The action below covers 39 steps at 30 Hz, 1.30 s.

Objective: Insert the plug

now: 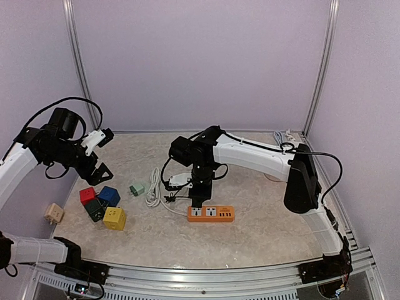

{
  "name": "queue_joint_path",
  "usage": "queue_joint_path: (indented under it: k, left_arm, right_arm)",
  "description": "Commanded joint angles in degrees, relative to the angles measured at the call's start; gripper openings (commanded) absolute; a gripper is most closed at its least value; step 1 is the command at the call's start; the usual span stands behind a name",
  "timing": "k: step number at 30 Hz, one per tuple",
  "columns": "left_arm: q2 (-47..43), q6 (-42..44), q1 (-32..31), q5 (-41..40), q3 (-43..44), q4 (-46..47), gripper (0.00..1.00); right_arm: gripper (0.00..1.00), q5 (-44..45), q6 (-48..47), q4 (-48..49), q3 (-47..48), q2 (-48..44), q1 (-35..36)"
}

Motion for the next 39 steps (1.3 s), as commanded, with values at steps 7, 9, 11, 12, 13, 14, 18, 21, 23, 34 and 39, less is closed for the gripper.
queue_joint_path:
  k: [7,9,11,12,13,14,18,21,23,34,39]
  left_arm:
    - [-0.66,0.15,0.64,0.57,-0.56,0.51,0.99]
    - [-0.59,0.03,0.71,0.48,-0.44,0.54,0.99]
    - [-0.54,0.02,0.68,0.46,-0.35,0.5,0.99]
    - [-0.62,0.08,0.64,0.41,-0.41,0.41,0.99]
    - [-0.63,0.15,0.72,0.39,-0.35,0.38,0.99]
    - [-0.76,0.2,0.71,0.33,-0.34,0.38,0.99]
    - [-0.72,0.2,0.7,0.24,-0.38,0.48,0.99]
    - [-0.7,0.15,0.72,-0.05,-0.21,0.48,0.99]
    - [-0.74,0.1,0.73,-0.05,-0.15,0.47,0.99]
    - [-0.9,0.24,0.71,-0.19,-0.25,0.38,0.99]
    - [-1.07,0.32,0.88,-0.22,-0.43,0.4,0.99]
  right_arm:
    - [0.0,2.6,0.4,-4.32,2.21,0.73,0.76]
    - [0.0,2.89,1.11,-4.33,3.63,0.52,0.84]
    - [0.0,2.74,1.44,-4.68,4.77,0.15,0.87]
    - [0.0,2.36,1.5,-4.85,4.84,-0.34,0.91]
    - [0.0,1.68,1.55,-4.89,4.79,-0.9,0.97]
    - [0.0,0.92,1.55,-4.9,4.7,-1.39,1.04]
    - [0.0,-0.75,2.14,-4.89,3.23,-2.56,1.28]
    - [0.0,-0.25,2.66,-6.03,2.25,-1.89,1.5]
    - [0.0,-1.26,2.93,-6.8,1.95,-1.34,1.64]
    - [0.0,1.78,3.49,-8.53,0.08,-1.24,2.08]
    - [0.0,2.43,3.88,-9.03,-1.81,-2.66,2.09]
